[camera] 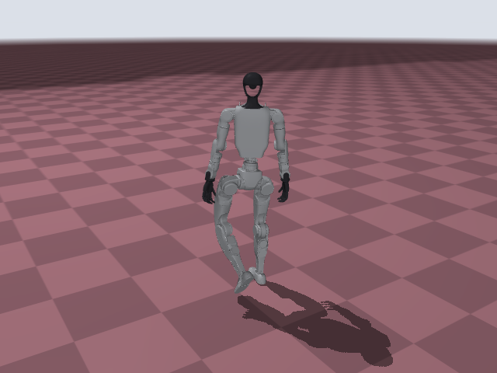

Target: Stand up

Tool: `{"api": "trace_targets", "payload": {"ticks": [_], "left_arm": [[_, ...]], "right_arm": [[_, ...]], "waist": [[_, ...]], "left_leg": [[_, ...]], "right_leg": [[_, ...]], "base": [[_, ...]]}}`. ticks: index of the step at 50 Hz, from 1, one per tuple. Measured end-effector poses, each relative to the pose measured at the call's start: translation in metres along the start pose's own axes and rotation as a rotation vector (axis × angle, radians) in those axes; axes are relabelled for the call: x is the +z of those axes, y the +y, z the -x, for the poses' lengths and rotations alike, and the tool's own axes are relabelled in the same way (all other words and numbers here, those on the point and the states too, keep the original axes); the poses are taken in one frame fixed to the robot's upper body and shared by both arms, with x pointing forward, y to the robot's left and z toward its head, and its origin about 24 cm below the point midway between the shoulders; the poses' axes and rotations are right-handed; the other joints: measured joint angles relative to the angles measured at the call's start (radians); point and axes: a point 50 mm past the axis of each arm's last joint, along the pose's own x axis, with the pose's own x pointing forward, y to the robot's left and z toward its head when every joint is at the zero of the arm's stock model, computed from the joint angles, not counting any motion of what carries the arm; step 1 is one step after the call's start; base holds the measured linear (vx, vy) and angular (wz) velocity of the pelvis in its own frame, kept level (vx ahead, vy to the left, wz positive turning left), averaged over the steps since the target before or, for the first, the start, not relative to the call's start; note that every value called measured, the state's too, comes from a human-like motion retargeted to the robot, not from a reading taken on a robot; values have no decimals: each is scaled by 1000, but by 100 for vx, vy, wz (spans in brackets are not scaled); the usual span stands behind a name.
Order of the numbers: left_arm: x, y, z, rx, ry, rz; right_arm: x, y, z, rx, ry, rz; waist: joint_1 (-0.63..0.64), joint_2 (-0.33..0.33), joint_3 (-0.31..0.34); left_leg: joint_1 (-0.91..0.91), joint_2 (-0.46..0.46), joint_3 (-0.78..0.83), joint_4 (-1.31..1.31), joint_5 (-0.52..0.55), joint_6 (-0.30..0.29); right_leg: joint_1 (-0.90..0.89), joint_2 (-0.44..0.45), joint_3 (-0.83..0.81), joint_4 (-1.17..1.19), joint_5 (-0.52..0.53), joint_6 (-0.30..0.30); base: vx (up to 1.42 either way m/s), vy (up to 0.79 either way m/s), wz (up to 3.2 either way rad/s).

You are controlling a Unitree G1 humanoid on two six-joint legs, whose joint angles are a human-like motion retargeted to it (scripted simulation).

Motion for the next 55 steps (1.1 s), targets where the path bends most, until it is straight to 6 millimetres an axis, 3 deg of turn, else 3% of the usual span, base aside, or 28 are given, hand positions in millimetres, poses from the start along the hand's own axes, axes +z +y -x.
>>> {"api": "trace_targets", "payload": {"ticks": [5, 10, 13, 15, 17, 20, 23, 25, 27, 30, 32, 37, 41, 45, 47, 49, 52, 55], "left_arm": [[-76, -64, -6, -145, 141, 294], [-126, -116, 5, -306, 281, 517], [-141, -132, 11, -352, 337, 570], [-149, -141, 15, -370, 356, 596], [-149, -144, 15, -373, 350, 612], [-142, -137, 12, -356, 327, 613], [-115, -113, 3, -310, 262, 592], [-90, -90, -2, -271, 200, 555], [-63, -64, -5, -220, 130, 504], [-17, -20, -3, -112, 9, 406], [18, 12, 4, -17, -95, 327], [100, 77, 42, 211, -404, 162], [143, 111, 79, 366, -602, 78], [163, 119, 99, 468, -724, 30], [164, 115, 98, 488, -746, 17], [160, 102, 88, 469, -725, -1], [140, 70, 59, 388, -618, -11], [98, 28, 26, 275, -447, 17]], "right_arm": [[63, -14, 9, -72, -223, 119], [103, -25, 21, -135, -385, 168], [106, -25, 22, -144, -401, 156], [98, -22, 19, -131, -373, 137], [85, -14, 14, -101, -324, 130], [62, -4, 7, -58, -242, 113], [26, 9, 1, -2, -106, 114], [5, 11, -1, 11, -23, 118], [-10, 10, -1, 7, 38, 137], [-31, 11, -2, 9, 91, 162], [-40, 10, -2, 13, 92, 146], [-56, 9, -1, 12, 86, 87], [-66, 8, 0, 19, 118, 52], [-73, 9, 1, 20, 146, 18], [-76, 10, 1, 21, 151, -2], [-81, 11, 1, 23, 159, -27], [-88, 12, 2, 17, 173, -60], [-89, 11, 2, 4, 166, -91]], "waist": [[88, 29, 14], [148, 101, 47], [155, 122, 51], [168, 117, 28], [188, 107, 8], [190, 102, -13], [183, 93, -12], [152, 110, 9], [125, 135, 7], [120, 156, -10], [91, 160, -6], [0, 145, -6], [-50, 90, -11], [-89, 46, -16], [-66, 58, -28], [-64, 75, -38], [-60, 96, -62], [-37, 124, -71]], "left_leg": [[-189, -48, -119, -215, -66, -61], [-226, 2, -183, -688, -18, -75], [-217, -6, -144, -915, -32, -46], [-211, -8, -105, -991, -28, -63], [-196, 1, -78, -932, -47, -21], [-193, -8, -78, -875, -26, 10], [-159, 19, -137, -809, -94, -3], [-106, 42, -155, -792, -141, -18], [-61, 73, -125, -791, -178, -27], [4, 96, -108, -815, -214, -42], [47, 81, -127, -836, -227, -40], [147, 29, -164, -872, -267, -41], [248, -56, -189, -894, -301, -42], [352, -120, -230, -895, -321, -55], [371, -117, -225, -878, -302, -74], [380, -107, -250, -843, -257, -102], [383, -110, -293, -770, -124, -154], [361, -127, -369, -650, 120, -261]], "right_leg": [[82, 53, 26, -30, -40, -39], [183, 155, 79, -32, -97, -122], [243, 183, 79, -28, -135, -144], [271, 182, 100, -9, -151, -149], [286, 184, 129, 25, -128, -144], [303, 205, 126, 75, -3, -124], [283, 231, 92, 241, 327, -48], [223, 307, 121, 425, 435, 18], [141, 320, 65, 577, 405, 42], [4, 277, -20, 731, 233, -92], [-77, 289, -18, 755, 179, -114], [-213, 235, 12, 566, 81, -47], [-224, 135, 44, 217, 103, 51], [-215, 30, -90, -63, 149, 123], [-205, 28, -171, -93, 147, 83], [-187, 30, -209, -68, 175, -16], [-177, 44, -103, -22, 180, -61], [-156, 83, -24, 34, 118, -101]], "base": [[70, -1, -75], [70, 8, -51], [80, 9, -5], [93, 7, -33], [93, 10, -62], [77, 8, -27], [72, 1, -24], [59, 1, 33], [69, 5, 22], [68, 7, -16], [63, 8, 58], [65, 5, 80], [64, -1, 56], [70, -5, 50], [83, -11, 6], [84, -11, 56], [86, -13, 68], [76, -8, 29]]}}
